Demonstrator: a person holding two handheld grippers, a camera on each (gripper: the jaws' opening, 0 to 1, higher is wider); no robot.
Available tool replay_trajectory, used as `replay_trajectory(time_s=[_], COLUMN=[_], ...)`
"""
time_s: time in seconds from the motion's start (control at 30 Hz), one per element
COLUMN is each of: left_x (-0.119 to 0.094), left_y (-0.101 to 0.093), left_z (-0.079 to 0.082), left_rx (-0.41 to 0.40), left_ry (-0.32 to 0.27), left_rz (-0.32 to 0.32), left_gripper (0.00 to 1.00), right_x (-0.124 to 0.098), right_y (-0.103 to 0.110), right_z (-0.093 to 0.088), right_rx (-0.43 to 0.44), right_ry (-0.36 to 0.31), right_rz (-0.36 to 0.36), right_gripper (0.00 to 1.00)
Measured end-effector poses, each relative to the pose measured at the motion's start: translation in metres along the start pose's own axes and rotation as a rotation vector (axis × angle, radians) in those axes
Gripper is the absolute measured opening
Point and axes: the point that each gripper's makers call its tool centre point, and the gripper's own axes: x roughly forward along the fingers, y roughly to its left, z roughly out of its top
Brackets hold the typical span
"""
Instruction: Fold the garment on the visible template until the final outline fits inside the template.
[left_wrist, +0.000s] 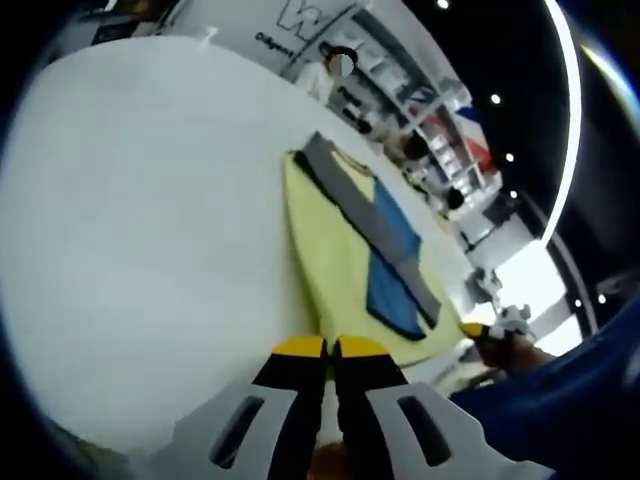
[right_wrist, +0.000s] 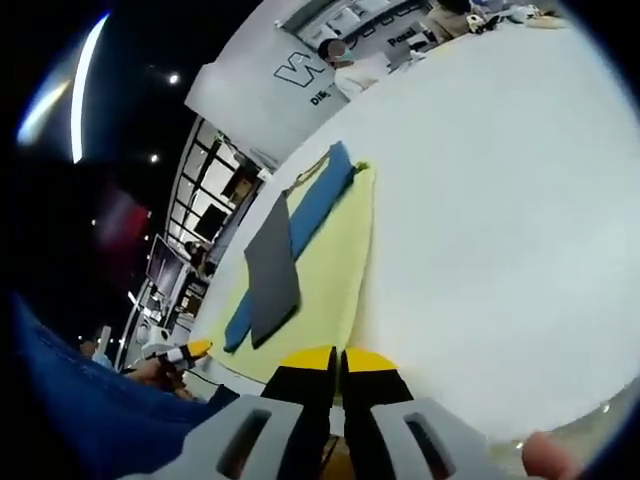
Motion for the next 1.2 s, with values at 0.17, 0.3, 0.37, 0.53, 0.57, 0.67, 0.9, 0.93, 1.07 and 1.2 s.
replay_trajectory(time_s=[0.17, 0.3, 0.37, 0.53, 0.57, 0.67, 0.9, 0.93, 1.07, 1.2], left_x=[-0.011, -0.023, -0.024, -0.020, -0.018, -0.012, 0.007, 0.007, 0.015, 0.030], left_y=[-0.003, -0.008, -0.008, -0.021, -0.022, -0.027, -0.026, -0.029, -0.026, -0.020], left_z=[-0.014, -0.026, -0.024, -0.002, 0.004, 0.029, 0.074, 0.079, 0.090, 0.104], left_rx=[0.008, -0.006, -0.008, 0.013, 0.025, 0.067, 0.132, 0.136, 0.140, 0.154], left_ry=[0.029, 0.037, 0.033, 0.003, -0.003, -0.023, -0.060, -0.065, -0.074, -0.069], left_rz=[-0.006, -0.019, -0.030, -0.053, -0.057, -0.073, -0.082, -0.084, -0.083, -0.077], left_gripper=[0.02, 0.02, 0.02, 0.03, 0.03, 0.03, 0.03, 0.03, 0.03, 0.03], right_x=[-0.010, -0.021, -0.023, -0.019, -0.017, -0.009, 0.009, 0.011, 0.019, 0.032], right_y=[0.003, 0.007, 0.009, 0.016, 0.017, 0.020, 0.030, 0.031, 0.029, 0.026], right_z=[-0.012, -0.023, -0.022, -0.001, 0.004, 0.026, 0.071, 0.075, 0.083, 0.098], right_rx=[0.009, 0.036, 0.047, 0.055, 0.050, 0.015, -0.038, -0.042, -0.048, -0.056], right_ry=[0.012, 0.026, 0.018, -0.027, -0.033, -0.053, -0.090, -0.091, -0.090, -0.081], right_rz=[0.000, 0.004, 0.009, 0.037, 0.041, 0.057, 0.070, 0.070, 0.067, 0.058], right_gripper=[0.00, 0.00, 0.00, 0.00, 0.00, 0.00, 0.00, 0.00, 0.00, 0.00])
